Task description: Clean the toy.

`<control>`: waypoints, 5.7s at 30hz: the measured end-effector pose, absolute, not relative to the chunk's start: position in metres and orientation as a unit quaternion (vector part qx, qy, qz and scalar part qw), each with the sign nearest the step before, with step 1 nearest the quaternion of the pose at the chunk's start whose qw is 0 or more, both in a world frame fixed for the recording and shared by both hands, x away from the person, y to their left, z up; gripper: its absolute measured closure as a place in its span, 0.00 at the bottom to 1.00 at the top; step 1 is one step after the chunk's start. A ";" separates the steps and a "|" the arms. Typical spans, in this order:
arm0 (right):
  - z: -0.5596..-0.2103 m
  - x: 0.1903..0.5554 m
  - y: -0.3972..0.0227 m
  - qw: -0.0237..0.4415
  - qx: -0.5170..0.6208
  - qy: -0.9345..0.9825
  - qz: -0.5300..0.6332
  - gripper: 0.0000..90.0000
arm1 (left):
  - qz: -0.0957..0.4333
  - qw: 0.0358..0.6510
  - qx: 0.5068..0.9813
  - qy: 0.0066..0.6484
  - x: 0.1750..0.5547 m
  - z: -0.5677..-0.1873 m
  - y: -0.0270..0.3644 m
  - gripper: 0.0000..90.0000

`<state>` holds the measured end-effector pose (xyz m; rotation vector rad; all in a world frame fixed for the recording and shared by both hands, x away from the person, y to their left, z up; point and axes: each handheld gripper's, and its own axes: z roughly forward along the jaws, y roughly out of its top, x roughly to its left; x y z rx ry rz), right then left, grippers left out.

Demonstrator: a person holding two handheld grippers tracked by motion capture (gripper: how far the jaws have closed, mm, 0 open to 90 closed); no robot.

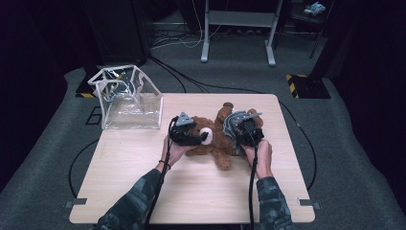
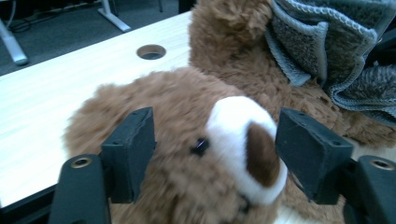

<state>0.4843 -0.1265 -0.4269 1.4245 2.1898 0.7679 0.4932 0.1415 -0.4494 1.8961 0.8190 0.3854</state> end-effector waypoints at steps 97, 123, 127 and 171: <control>-0.413 0.458 0.015 0.218 0.385 0.857 0.263 0.79 | 0.145 0.446 0.781 0.411 0.507 -0.525 0.209 0.20; -0.375 0.484 -0.027 0.216 0.437 0.810 0.325 0.78 | 0.149 0.442 0.789 0.400 0.506 -0.525 0.207 0.18; -0.390 0.509 -0.027 0.219 0.460 0.810 0.290 0.78 | 0.155 0.435 0.795 0.394 0.505 -0.525 0.205 0.18; -0.414 0.429 -0.088 0.178 0.461 0.791 0.361 0.78 | 0.182 0.463 0.768 0.403 0.504 -0.480 0.204 0.16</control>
